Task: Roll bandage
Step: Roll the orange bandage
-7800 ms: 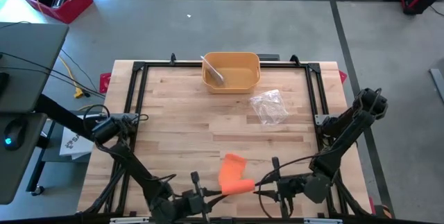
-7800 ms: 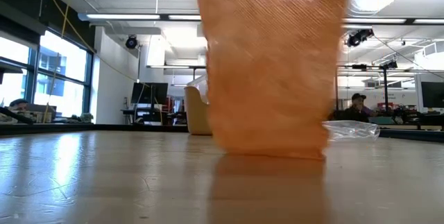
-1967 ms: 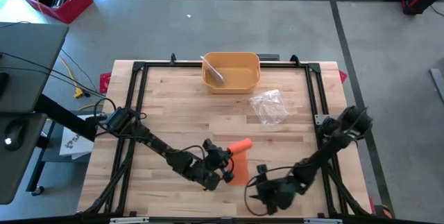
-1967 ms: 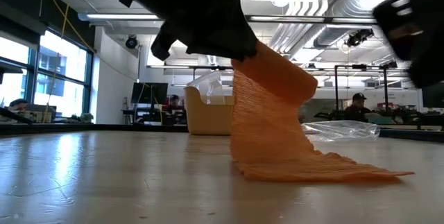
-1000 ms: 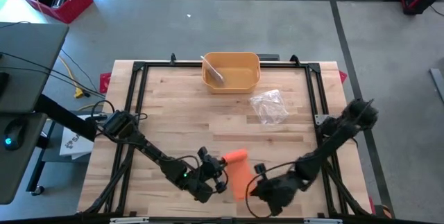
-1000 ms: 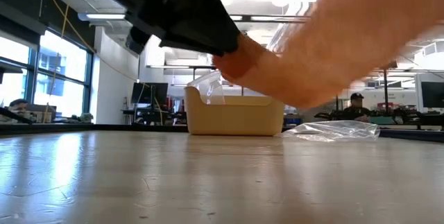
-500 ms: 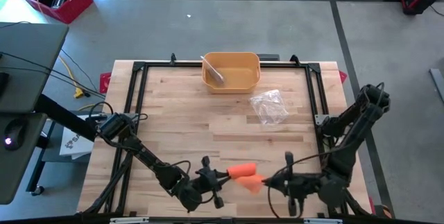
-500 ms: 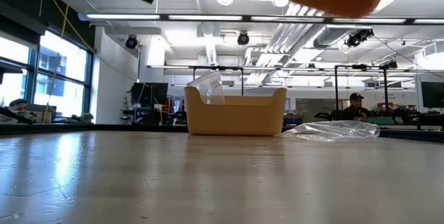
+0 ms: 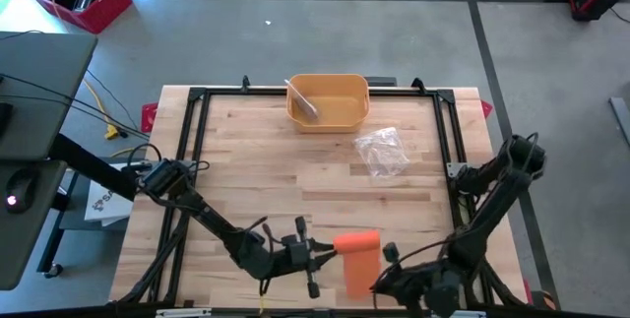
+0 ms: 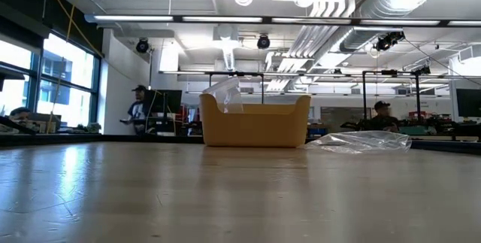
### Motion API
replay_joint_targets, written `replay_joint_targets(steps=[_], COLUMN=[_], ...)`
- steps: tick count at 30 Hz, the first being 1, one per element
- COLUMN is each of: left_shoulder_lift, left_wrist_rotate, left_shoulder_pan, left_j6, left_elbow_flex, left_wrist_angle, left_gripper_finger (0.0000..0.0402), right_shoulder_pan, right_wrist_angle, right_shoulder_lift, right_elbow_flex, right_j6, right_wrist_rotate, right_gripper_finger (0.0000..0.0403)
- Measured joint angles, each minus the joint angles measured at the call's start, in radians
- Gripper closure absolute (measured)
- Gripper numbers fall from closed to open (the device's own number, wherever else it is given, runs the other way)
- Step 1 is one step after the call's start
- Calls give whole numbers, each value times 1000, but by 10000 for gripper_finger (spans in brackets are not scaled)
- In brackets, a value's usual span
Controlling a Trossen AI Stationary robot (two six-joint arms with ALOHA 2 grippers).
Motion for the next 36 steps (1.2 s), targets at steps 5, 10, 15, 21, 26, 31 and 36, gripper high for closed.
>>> replay_joint_targets(steps=[5,10,15,21,26,31,36], left_shoulder_lift=[0,0,3,53,117,120,118], left_wrist_rotate=[21,-2,-1,9,71,161,259], left_shoulder_pan=[34,62,70,58,45,8,-42], left_j6=[-20,-52,-110,-208,-263,-246,-201], left_elbow_flex=[0,0,0,0,0,0,50], left_wrist_angle=[-14,-68,-155,-222,-204,-145,-135], left_gripper_finger=[394,394,394,394,394,394,394], right_shoulder_pan=[-14,0,36,93,119,101,0], right_wrist_angle=[71,241,250,181,51,-236,-587], right_shoulder_lift=[63,56,37,31,30,28,-12], right_elbow_flex=[0,9,89,231,376,492,517], right_j6=[-4,-115,-197,-326,-389,-284,18], right_wrist_rotate=[-24,-10,152,442,569,618,535], right_gripper_finger=[403,403,403,403,403,403,403])
